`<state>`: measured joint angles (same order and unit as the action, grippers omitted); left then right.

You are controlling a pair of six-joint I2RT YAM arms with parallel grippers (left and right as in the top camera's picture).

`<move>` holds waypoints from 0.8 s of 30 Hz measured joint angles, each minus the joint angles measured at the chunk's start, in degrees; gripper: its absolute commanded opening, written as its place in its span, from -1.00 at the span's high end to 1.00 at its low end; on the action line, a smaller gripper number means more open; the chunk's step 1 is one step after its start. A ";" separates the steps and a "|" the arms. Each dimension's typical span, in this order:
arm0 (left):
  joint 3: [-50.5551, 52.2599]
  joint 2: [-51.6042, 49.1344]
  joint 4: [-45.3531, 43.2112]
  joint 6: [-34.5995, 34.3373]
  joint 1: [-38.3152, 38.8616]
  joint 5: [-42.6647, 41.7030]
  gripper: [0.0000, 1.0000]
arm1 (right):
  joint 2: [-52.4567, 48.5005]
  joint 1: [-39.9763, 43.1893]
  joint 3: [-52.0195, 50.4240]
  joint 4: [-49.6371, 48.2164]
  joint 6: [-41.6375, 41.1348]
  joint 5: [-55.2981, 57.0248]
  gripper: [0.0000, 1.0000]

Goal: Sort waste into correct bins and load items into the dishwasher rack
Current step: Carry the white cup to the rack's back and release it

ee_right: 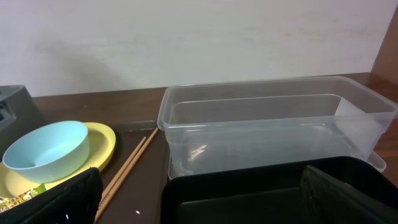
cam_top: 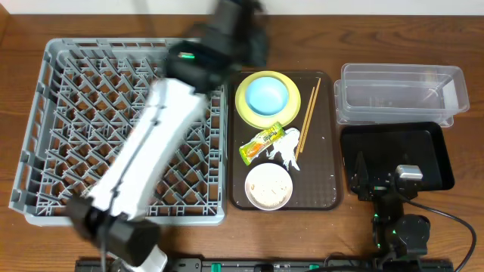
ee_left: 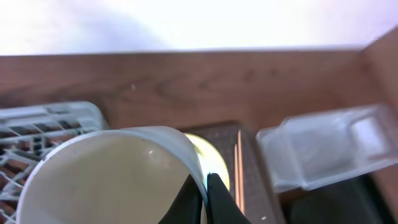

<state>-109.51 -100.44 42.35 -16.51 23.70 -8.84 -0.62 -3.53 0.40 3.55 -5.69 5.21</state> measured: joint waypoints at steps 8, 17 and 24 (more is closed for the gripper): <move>-0.09 -4.83 -1.42 -2.10 -23.06 -38.32 0.88 | 0.00 0.00 0.00 0.00 0.00 0.02 -0.98; -0.07 -22.82 -4.11 -5.86 -32.20 -67.30 0.88 | 0.00 0.00 0.00 0.02 0.00 0.00 -0.99; 0.20 -31.06 -6.91 -6.38 -32.50 -72.02 0.88 | 0.00 0.00 0.00 0.02 0.00 0.00 -0.99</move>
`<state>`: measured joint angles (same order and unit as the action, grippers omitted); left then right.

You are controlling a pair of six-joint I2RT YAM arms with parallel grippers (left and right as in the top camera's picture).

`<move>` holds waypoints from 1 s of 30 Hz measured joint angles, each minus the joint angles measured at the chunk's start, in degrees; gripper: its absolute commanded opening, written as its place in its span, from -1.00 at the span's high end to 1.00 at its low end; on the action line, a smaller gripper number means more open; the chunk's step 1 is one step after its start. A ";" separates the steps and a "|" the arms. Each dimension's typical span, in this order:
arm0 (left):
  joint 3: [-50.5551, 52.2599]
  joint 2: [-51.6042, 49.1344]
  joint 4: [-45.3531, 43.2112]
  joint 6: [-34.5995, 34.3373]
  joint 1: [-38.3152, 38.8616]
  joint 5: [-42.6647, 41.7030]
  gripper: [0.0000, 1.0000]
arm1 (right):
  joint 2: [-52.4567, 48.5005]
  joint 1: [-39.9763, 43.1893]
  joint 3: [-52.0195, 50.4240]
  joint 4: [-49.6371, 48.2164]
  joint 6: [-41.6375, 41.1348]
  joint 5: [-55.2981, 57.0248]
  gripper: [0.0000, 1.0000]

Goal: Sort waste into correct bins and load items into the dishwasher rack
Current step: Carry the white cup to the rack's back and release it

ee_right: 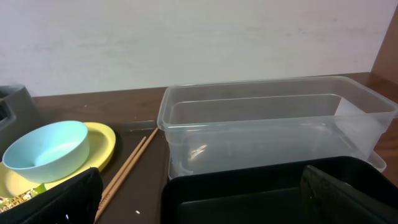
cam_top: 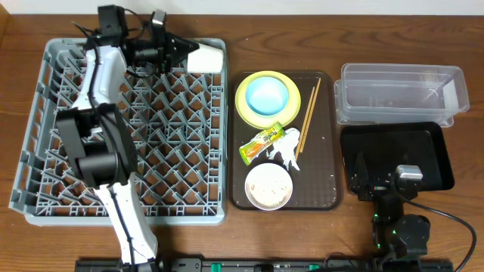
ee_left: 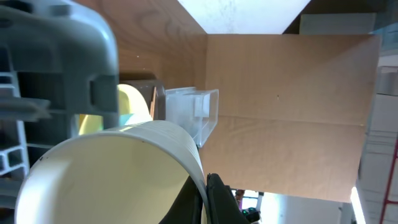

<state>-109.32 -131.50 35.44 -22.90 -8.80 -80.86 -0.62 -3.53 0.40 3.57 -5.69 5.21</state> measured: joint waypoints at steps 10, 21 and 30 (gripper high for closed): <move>0.00 -0.59 2.19 0.02 -1.38 4.35 0.77 | 0.00 0.00 0.00 0.00 0.00 0.00 -0.99; -0.33 -0.17 6.51 1.14 -2.32 9.31 0.77 | 0.00 0.00 0.00 0.00 0.00 0.00 -0.97; -0.33 -0.17 9.84 1.64 -4.09 10.36 0.54 | 0.00 0.00 0.00 -0.02 0.00 0.00 -0.98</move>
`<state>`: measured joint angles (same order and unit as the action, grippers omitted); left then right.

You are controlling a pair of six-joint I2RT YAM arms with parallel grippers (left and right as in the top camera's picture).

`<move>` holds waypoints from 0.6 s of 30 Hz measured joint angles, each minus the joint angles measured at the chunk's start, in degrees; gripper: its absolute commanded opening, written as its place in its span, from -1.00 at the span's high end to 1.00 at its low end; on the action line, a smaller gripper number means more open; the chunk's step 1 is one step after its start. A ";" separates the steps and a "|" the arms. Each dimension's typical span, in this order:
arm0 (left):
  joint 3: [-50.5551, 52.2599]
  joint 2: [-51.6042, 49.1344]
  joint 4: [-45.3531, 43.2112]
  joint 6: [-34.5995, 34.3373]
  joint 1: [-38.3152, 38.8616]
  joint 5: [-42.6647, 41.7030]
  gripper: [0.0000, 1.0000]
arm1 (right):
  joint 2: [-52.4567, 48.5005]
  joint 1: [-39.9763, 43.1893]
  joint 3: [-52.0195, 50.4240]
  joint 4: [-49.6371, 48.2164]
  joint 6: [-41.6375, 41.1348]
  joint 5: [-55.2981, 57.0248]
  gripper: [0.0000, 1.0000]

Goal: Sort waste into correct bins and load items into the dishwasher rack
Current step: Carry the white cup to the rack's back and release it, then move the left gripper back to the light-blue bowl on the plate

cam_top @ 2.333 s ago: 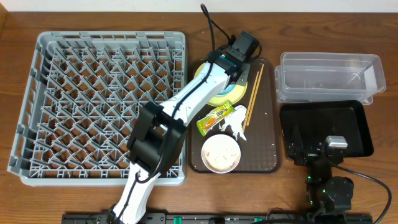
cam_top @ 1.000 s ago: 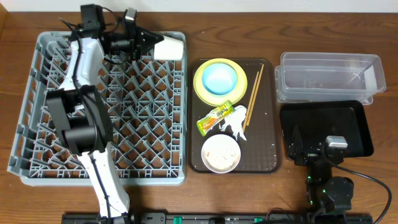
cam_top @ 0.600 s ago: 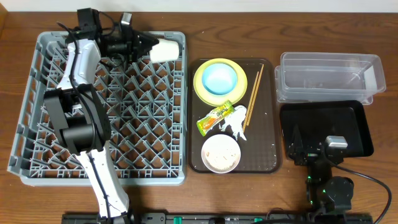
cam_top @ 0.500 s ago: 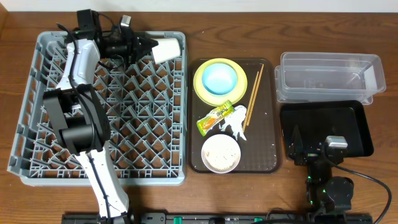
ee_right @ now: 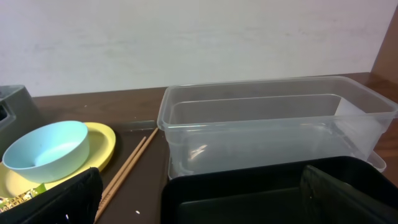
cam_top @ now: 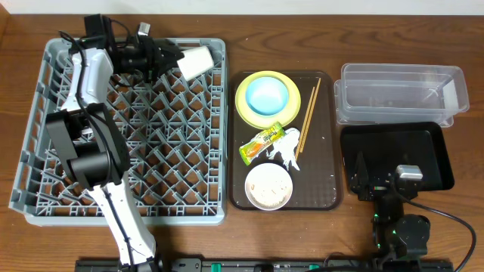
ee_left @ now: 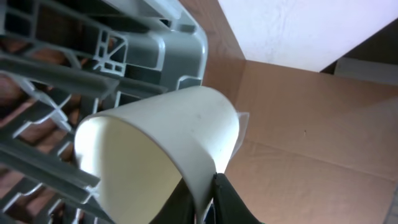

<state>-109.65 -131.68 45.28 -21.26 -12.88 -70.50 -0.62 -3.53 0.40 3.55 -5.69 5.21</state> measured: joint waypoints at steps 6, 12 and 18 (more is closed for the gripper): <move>0.04 -0.02 2.05 0.33 -1.29 3.04 0.43 | 0.00 0.00 0.00 0.02 0.00 0.00 -0.98; 0.04 0.55 4.35 0.37 -1.75 8.35 0.31 | 0.00 0.00 0.00 0.02 0.00 0.00 -0.98; 0.50 8.44 7.04 0.79 -1.75 19.08 0.14 | 0.00 0.00 0.00 0.00 0.00 0.00 -0.98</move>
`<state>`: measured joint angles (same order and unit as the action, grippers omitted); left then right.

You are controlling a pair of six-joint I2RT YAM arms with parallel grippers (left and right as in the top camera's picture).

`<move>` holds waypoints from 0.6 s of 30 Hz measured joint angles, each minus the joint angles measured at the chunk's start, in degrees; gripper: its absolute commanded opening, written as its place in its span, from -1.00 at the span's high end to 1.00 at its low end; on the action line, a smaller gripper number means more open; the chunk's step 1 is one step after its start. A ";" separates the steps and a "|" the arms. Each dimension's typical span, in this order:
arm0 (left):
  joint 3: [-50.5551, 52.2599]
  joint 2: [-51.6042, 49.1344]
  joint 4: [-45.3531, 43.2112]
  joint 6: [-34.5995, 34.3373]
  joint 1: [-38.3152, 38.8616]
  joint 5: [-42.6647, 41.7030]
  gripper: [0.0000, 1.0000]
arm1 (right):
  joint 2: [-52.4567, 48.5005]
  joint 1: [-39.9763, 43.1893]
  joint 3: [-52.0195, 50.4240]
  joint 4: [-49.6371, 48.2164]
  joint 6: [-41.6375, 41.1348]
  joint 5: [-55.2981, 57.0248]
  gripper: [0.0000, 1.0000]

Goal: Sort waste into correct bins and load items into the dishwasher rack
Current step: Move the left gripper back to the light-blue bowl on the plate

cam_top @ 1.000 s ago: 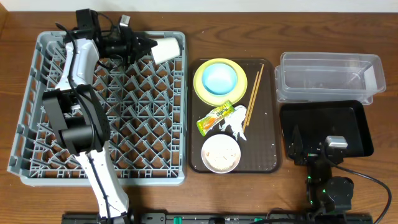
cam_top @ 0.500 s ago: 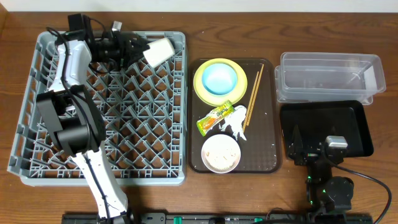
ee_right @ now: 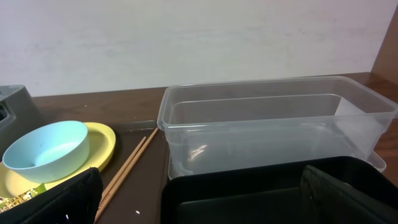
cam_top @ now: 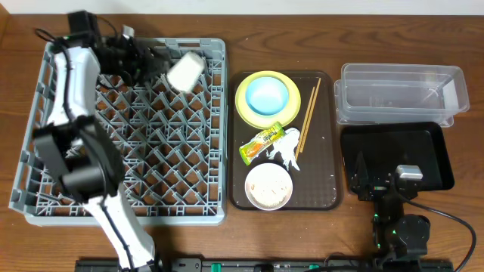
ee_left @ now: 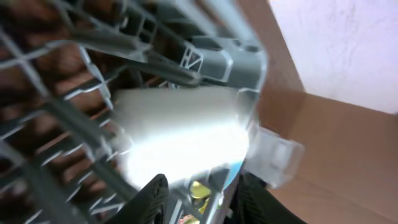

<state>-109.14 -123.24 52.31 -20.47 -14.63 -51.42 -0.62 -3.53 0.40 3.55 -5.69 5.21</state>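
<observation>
A white cup (cam_top: 185, 70) lies tilted on its side among the tines at the back right of the grey dishwasher rack (cam_top: 45, 151). In the left wrist view the cup (ee_left: 186, 130) is blurred and bright, just beyond my fingers. My left gripper (cam_top: 159, 66) is open just left of the cup, and its dark fingers (ee_left: 152, 196) stand apart with nothing held. My right gripper (ee_right: 205, 199) rests open over the black bin (cam_top: 393, 143) at the right.
On the brown tray (cam_top: 327, 151) are a yellow plate carrying a blue bowl (cam_top: 266, 94), chopsticks (cam_top: 308, 117), a snack wrapper (cam_top: 262, 142), crumpled white paper (cam_top: 286, 159) and a white bowl (cam_top: 268, 185). A clear bin (cam_top: 401, 91) stands behind the black one.
My left gripper was shut on the cup's rim at the rack's back right. Now it is open and slightly further left, and the cup lies loose in the rack. The right arm has not moved.
My left gripper first held the white cup above the back of the table, between rack and tray. Then it held the cup at the rack's back right corner, then tilted down among the tines. Now the cup is let go there. The right gripper stayed open throughout.
</observation>
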 measured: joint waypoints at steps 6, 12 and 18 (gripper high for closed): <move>-0.02 14.84 1.79 0.24 0.39 10.32 0.14 | 0.00 0.00 0.00 0.02 0.00 0.00 -0.99; -0.11 26.23 4.90 1.31 6.03 16.98 0.15 | 0.00 0.00 0.00 0.02 0.00 0.00 -0.98; -0.17 28.20 7.41 2.16 19.63 25.92 0.16 | 0.00 0.00 0.00 0.00 0.00 0.00 -0.99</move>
<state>-109.32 -95.04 59.72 -18.31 4.99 -25.50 -0.62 -3.53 0.40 3.55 -5.69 5.21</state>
